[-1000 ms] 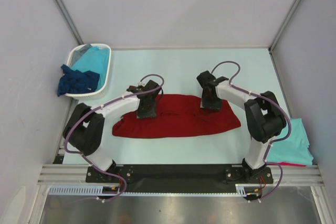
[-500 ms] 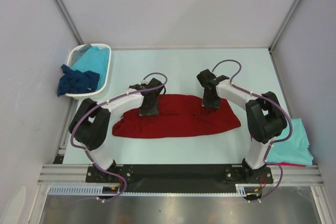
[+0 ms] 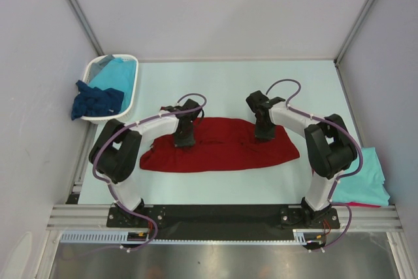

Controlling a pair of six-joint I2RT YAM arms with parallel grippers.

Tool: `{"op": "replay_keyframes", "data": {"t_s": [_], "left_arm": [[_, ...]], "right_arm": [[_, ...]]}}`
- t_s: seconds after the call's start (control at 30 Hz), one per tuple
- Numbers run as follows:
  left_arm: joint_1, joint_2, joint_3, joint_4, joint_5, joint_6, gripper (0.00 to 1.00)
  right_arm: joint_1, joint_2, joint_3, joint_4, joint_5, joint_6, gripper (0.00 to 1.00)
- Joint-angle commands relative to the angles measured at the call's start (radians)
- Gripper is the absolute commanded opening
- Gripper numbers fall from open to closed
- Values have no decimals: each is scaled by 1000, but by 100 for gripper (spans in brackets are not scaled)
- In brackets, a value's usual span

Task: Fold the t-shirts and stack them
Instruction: Rotate the tshirt 90 degrees

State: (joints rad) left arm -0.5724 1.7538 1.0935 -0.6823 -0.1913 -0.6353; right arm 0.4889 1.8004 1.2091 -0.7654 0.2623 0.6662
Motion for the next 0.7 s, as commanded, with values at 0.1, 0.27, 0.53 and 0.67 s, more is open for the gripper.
{"op": "replay_keyframes", "data": {"t_s": [0.1, 0.27, 0.53, 0.67], "left_arm": [[14, 35, -14, 15, 55, 14, 27], [16, 59, -14, 20, 81, 19, 19], [25, 93, 17, 17, 115, 34, 0], [25, 107, 34, 12, 108, 48, 0]], "right_arm": [[4, -7, -16, -2, -3, 29, 16], [0, -12, -31, -2, -17, 26, 6], [0, -26, -74, 6, -32, 24, 0], [2, -35, -89, 8, -40, 23, 0]]}}
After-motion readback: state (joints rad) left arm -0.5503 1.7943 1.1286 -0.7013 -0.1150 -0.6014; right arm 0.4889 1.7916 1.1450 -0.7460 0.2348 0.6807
